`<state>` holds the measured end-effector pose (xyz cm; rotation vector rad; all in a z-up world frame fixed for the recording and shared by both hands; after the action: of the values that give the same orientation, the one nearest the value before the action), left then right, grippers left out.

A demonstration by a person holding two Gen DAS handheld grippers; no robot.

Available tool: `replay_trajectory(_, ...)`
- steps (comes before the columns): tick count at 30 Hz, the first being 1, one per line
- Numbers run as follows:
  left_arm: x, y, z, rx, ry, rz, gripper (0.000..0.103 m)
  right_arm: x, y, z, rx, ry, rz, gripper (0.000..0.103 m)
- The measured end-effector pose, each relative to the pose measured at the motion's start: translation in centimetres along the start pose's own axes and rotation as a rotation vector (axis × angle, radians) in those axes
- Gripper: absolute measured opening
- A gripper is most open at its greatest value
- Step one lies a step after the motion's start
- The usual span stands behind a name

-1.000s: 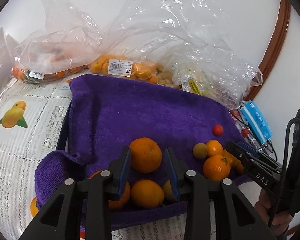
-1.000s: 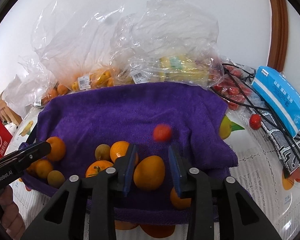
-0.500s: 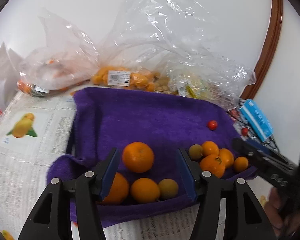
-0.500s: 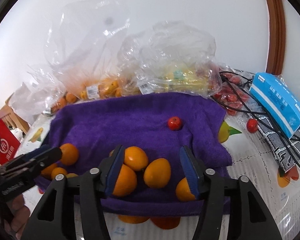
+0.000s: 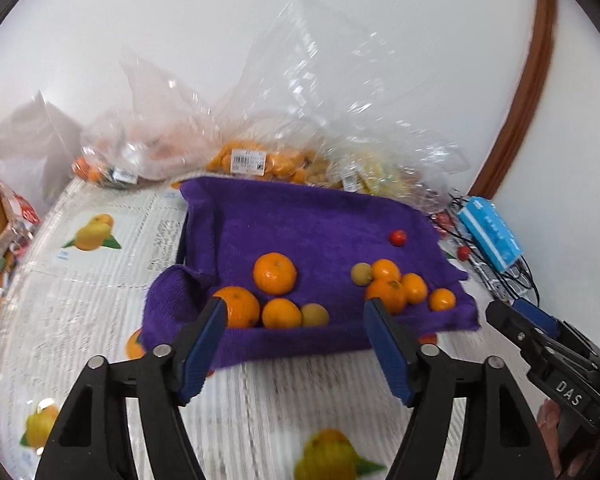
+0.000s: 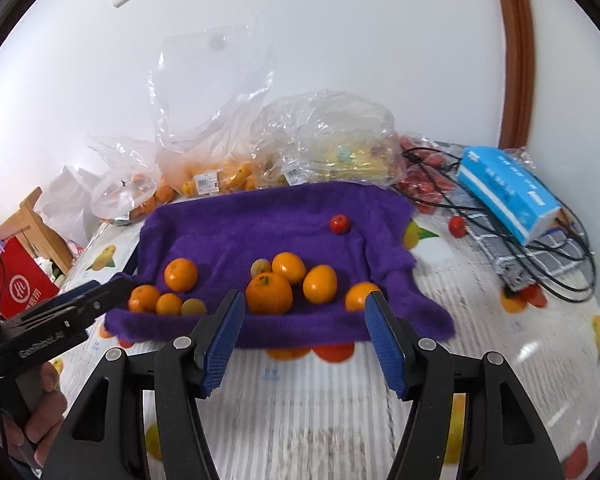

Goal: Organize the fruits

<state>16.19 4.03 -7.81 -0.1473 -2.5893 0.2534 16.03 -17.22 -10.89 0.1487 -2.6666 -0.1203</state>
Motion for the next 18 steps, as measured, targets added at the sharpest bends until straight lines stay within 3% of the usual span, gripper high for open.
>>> replay_trajectory(4,3.6,-1.4,-0.2,-0.062,-0.036,-0.023,0.078,3.3,0.1,-0.2,-0.003,-0.005,0.019,0.063)
replay_trajectory(8,6.4,-2.2,0.3,-0.103,-0.054,-0.034,0.083,6.9,0.1,-0.2,-0.013,-0.045,0.035,0.082)
replay_trajectory(18,11.0,-2.6,1.6,-0.108,-0.089,-0.044,0.086,13.0,0.4,1.0,-0.003,-0.113,0.047,0.097)
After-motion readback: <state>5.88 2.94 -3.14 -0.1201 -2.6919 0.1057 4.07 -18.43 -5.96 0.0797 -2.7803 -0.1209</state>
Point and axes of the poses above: each gripper's, at about its wrist camera, not at the fingertips, and x roughly against the way its jaws point, y to its left, z to its underside, the point moved 3 cm from there along -x, roughly the way its jaws point, and after that the axes turned 13 degrees about -y, right-handed, at the moved point
